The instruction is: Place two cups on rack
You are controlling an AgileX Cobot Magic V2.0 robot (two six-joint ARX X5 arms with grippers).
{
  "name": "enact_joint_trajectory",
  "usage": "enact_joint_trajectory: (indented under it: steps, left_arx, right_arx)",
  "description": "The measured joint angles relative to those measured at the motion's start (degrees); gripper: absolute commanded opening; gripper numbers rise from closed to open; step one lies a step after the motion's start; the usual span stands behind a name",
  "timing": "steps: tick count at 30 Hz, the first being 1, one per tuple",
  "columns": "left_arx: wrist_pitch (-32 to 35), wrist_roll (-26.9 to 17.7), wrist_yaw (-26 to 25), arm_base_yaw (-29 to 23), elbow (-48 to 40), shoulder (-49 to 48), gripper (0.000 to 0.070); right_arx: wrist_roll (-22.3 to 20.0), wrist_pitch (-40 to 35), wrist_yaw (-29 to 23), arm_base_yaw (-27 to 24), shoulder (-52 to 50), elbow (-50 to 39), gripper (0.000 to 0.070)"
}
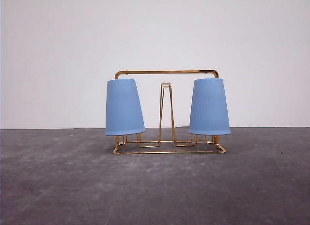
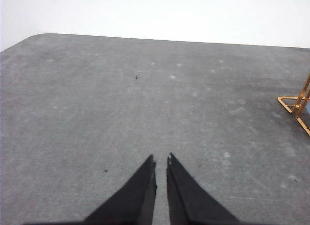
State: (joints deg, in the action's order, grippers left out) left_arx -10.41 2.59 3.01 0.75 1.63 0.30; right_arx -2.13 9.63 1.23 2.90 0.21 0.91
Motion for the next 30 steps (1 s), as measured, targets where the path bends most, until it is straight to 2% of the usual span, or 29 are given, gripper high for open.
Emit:
enact_joint_trajectory:
  steps: [30]
  left_arx:
    - [0.01,0.0,0.0,0.0,0.0,0.0,0.0023]
  right_arx:
    - [0.0,-0.02,0.0,0.0,0.0,0.0,0.0017]
